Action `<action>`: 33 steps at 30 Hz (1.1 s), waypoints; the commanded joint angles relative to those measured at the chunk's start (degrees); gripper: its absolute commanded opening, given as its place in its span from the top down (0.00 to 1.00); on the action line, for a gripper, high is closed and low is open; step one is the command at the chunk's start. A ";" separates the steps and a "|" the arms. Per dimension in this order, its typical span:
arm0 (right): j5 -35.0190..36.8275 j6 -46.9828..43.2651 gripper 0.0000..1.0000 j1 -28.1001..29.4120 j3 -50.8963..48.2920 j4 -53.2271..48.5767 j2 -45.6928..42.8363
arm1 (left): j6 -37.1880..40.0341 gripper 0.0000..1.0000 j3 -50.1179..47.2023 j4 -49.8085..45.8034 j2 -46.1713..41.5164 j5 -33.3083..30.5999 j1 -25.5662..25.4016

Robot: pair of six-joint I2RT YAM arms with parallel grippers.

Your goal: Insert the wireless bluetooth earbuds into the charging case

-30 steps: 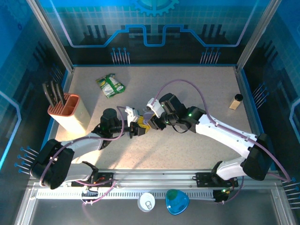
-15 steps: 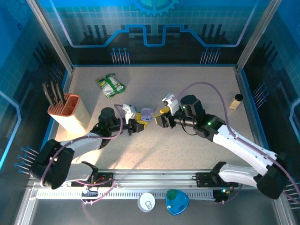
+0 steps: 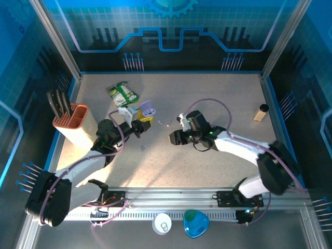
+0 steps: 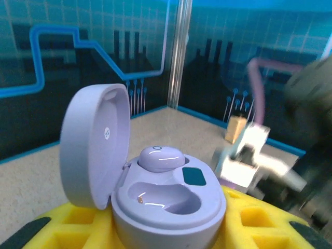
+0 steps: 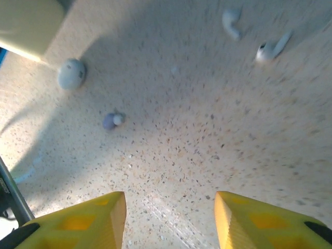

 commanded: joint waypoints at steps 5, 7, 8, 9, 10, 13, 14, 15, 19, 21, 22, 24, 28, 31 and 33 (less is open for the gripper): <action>-10.63 1.95 0.52 5.16 14.91 1.30 17.32 | -3.54 0.66 2.46 3.27 -5.26 0.34 0.44; -11.71 1.77 0.52 6.34 19.01 0.59 21.67 | -4.30 0.66 2.73 3.17 -6.28 0.86 0.44; -12.32 1.62 0.52 6.81 20.53 0.53 23.38 | -4.50 0.66 2.88 2.96 -6.64 1.03 0.47; -13.11 1.36 0.51 7.25 22.51 0.31 25.45 | -4.65 0.66 3.10 2.63 -6.96 1.35 0.44; -13.80 1.05 0.51 7.70 24.60 -0.26 27.48 | -4.64 0.66 3.25 2.17 -7.35 1.64 0.46; -15.64 0.04 0.51 8.64 30.16 -1.67 33.19 | -4.20 0.66 2.88 2.42 -7.85 1.31 0.44; -16.22 -0.25 0.51 8.94 31.78 -2.29 34.78 | -4.12 0.66 2.65 2.62 -7.85 1.26 0.44; -16.76 -0.57 0.51 9.12 33.55 -2.93 36.53 | -4.20 0.66 2.57 2.84 -7.85 1.38 0.44; -17.90 -2.16 0.51 9.96 38.34 -4.73 40.78 | -4.73 0.66 2.22 3.33 -7.74 2.08 0.41; -18.17 -3.71 0.51 10.21 39.70 -6.39 41.96 | -4.73 0.66 1.99 3.60 -7.85 2.26 0.41; -18.36 -4.52 0.51 10.24 40.11 -7.19 42.42 | -4.68 0.66 2.00 3.59 -7.85 2.23 0.39; -18.85 -6.30 0.52 10.23 40.64 -9.19 42.89 | -4.55 0.66 1.99 3.35 -7.76 2.31 0.43; -19.64 -9.81 0.54 10.32 40.01 -12.90 41.83 | -4.92 0.66 1.68 3.91 -7.44 2.52 0.37; -19.81 -11.97 0.55 10.38 38.83 -14.51 40.51 | -5.48 0.66 1.53 4.70 -6.76 2.65 0.45; -19.19 -13.03 0.55 10.38 38.12 -15.35 40.04 | -6.06 0.66 1.57 5.74 -6.22 2.88 0.39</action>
